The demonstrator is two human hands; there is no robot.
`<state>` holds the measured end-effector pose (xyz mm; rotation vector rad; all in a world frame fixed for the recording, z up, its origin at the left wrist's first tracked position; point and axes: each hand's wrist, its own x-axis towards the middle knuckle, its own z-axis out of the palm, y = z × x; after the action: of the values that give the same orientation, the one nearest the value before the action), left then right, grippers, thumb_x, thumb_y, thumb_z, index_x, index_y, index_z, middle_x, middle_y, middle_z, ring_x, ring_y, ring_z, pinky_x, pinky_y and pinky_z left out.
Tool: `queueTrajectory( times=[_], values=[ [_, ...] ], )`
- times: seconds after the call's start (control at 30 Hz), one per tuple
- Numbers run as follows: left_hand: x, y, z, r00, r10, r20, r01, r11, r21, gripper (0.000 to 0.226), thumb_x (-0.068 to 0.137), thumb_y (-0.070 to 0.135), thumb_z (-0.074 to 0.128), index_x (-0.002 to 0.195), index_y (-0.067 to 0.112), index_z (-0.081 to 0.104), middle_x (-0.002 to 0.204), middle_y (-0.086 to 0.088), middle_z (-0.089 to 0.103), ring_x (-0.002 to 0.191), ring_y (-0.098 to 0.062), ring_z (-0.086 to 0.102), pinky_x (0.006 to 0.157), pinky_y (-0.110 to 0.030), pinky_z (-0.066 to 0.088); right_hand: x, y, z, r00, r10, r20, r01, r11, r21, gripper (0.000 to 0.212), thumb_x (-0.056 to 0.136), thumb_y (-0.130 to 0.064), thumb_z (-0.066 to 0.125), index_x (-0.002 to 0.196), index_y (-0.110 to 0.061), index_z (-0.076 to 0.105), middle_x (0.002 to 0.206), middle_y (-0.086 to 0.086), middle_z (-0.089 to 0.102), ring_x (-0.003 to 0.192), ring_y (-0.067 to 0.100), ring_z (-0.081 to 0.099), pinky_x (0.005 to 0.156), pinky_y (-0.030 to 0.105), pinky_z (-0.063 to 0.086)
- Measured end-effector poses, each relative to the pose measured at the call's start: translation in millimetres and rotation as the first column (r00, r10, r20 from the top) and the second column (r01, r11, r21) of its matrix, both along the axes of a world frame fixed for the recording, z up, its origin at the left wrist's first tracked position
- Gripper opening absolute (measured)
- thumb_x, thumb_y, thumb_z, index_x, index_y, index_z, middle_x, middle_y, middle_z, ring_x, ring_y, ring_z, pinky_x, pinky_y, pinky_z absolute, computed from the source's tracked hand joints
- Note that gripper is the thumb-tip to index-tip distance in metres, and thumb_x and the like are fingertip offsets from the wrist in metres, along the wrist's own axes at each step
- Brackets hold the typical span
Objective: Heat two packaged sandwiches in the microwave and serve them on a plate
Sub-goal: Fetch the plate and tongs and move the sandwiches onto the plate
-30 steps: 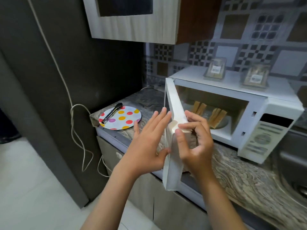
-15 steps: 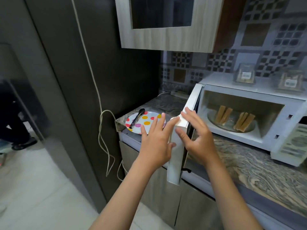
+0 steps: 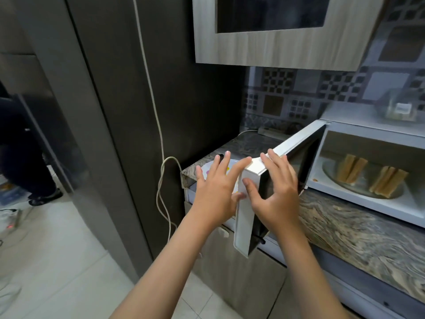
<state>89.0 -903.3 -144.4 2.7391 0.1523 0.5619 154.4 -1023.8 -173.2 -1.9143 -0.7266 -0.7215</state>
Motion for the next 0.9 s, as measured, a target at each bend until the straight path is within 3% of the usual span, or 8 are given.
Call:
queueTrajectory(
  times=[0.07, 0.17, 0.23, 0.37, 0.5, 0.63, 0.8, 0.9],
  values=[
    [3, 10, -1, 0.999, -0.042, 0.013, 0.042, 0.998, 0.039, 0.076, 0.091, 0.023, 0.058, 0.143, 0.048, 0.01, 0.16, 0.002, 0.0, 0.147, -0.019, -0.008, 0.113, -0.058, -0.006, -2, 14, -2, 0.999, -0.052, 0.01, 0.051, 0.995, 0.084, 0.055, 0.083, -0.034, 0.065, 0.13, -0.009, 0.054, 0.144, 0.006, 0.045, 0.141, 0.025, 0.027, 0.114, 0.018, 0.016],
    [7, 20, -4, 0.992, -0.124, 0.039, 0.122, 0.991, 0.055, 0.077, 0.089, 0.02, 0.059, 0.134, 0.052, 0.004, 0.16, 0.006, 0.004, 0.147, -0.017, -0.006, 0.113, -0.057, -0.006, -7, 25, -3, 0.996, -0.092, -0.003, 0.092, 0.985, 0.143, 0.055, 0.083, -0.031, 0.062, 0.13, -0.003, 0.053, 0.145, 0.01, 0.043, 0.141, 0.028, 0.029, 0.116, 0.027, 0.022],
    [11, 25, -8, 0.975, -0.211, 0.068, 0.213, 0.977, -0.012, 0.078, 0.087, 0.015, 0.06, 0.134, 0.05, 0.009, 0.159, 0.009, 0.008, 0.147, -0.013, -0.002, 0.113, -0.056, -0.006, -9, 26, -2, 0.992, -0.12, -0.043, 0.124, 0.984, 0.126, 0.056, 0.082, -0.023, 0.066, 0.132, -0.003, 0.052, 0.148, 0.008, 0.04, 0.143, 0.025, 0.026, 0.115, 0.02, 0.021],
    [16, 32, -16, 0.908, -0.387, 0.158, 0.417, 0.873, -0.255, 0.087, 0.082, -0.001, 0.059, 0.134, 0.053, 0.016, 0.154, 0.016, 0.023, 0.145, -0.003, 0.011, 0.118, -0.055, 0.009, -16, 27, 4, 0.983, -0.164, -0.08, 0.171, 0.98, 0.102, 0.061, 0.078, -0.021, 0.065, 0.133, 0.0, 0.05, 0.149, 0.009, 0.039, 0.143, 0.023, 0.027, 0.112, 0.014, 0.024],
    [28, 41, -25, 0.842, -0.483, 0.242, 0.536, 0.8, -0.27, 0.09, 0.08, -0.001, 0.062, 0.138, 0.05, 0.016, 0.151, 0.016, 0.028, 0.143, -0.006, 0.021, 0.112, -0.052, 0.028, -21, 30, 11, 0.971, -0.209, -0.114, 0.217, 0.974, 0.061, 0.062, 0.078, -0.02, 0.063, 0.136, -0.001, 0.048, 0.15, 0.006, 0.038, 0.141, 0.021, 0.032, 0.111, 0.015, 0.026],
    [42, 52, -33, 0.753, -0.594, 0.283, 0.656, 0.707, -0.262, 0.087, 0.08, 0.001, 0.062, 0.143, 0.043, 0.017, 0.152, 0.012, 0.03, 0.142, -0.008, 0.024, 0.109, -0.053, 0.032, -30, 38, 16, 0.943, -0.302, -0.141, 0.311, 0.949, 0.046, 0.061, 0.08, -0.021, 0.061, 0.137, -0.005, 0.047, 0.149, 0.001, 0.039, 0.138, 0.006, 0.033, 0.107, 0.007, 0.025],
    [53, 70, -46, 0.626, -0.729, 0.276, 0.779, 0.59, -0.211, 0.084, 0.086, 0.013, 0.06, 0.148, 0.038, 0.01, 0.155, 0.013, 0.023, 0.143, -0.007, 0.023, 0.11, -0.049, 0.032, -47, 60, 15, 0.841, -0.522, -0.144, 0.535, 0.842, 0.069, 0.05, 0.082, -0.018, 0.057, 0.131, -0.007, 0.055, 0.147, 0.002, 0.041, 0.136, 0.01, 0.037, 0.106, 0.008, 0.027],
    [59, 95, -56, 0.585, -0.761, 0.282, 0.811, 0.542, -0.219, 0.075, 0.089, 0.019, 0.058, 0.149, 0.028, 0.014, 0.155, 0.014, 0.023, 0.141, -0.002, 0.022, 0.114, -0.035, 0.028, -54, 88, 14, 0.724, -0.688, -0.055, 0.688, 0.713, 0.133, 0.043, 0.084, -0.014, 0.055, 0.126, -0.005, 0.057, 0.148, 0.011, 0.039, 0.14, 0.023, 0.033, 0.112, 0.023, 0.029]
  ],
)
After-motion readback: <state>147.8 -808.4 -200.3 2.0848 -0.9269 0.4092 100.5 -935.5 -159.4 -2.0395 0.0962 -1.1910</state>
